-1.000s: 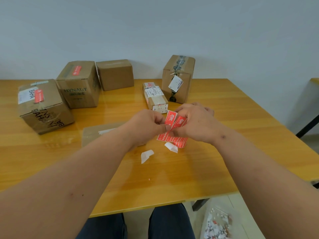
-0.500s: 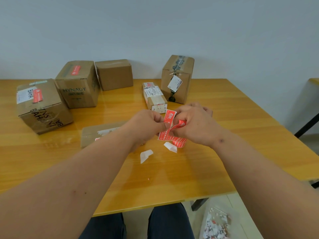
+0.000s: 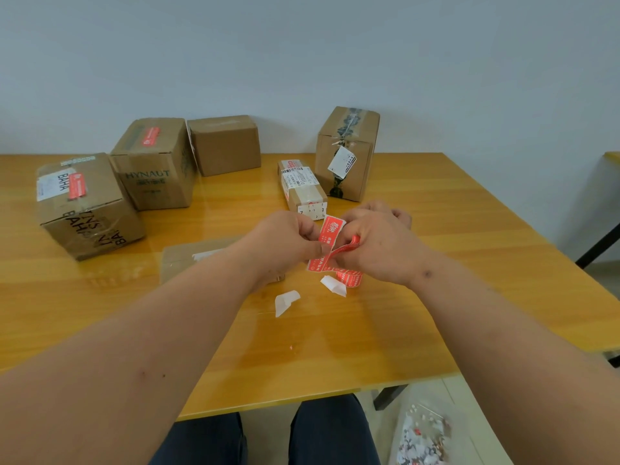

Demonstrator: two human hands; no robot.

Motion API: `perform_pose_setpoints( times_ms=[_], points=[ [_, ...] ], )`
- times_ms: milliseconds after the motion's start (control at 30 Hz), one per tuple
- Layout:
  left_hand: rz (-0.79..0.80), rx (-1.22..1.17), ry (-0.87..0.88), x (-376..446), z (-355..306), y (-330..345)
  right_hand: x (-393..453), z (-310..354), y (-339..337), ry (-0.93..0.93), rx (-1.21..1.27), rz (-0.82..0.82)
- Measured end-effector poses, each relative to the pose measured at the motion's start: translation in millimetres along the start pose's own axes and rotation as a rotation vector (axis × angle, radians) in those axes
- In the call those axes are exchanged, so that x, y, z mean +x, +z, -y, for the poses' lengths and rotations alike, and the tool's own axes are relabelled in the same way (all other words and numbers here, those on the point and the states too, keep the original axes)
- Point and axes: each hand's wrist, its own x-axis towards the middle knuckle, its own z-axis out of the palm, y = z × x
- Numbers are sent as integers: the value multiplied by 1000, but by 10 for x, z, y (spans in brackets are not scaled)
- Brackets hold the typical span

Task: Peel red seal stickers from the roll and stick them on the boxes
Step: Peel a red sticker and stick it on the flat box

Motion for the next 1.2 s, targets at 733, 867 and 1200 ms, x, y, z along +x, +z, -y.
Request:
perform_pose_setpoints(
  times_ms=[733,867,1200],
  points=[
    [-194,92,-31,97,64,30,-17,-38,10,-52,26,-7],
    [-251,93,-48,111,61,5,-31,-56,-11,-73,40,26],
    [-97,30,-73,-18,-18,-165,85,119,-221,81,223,-105]
  ],
)
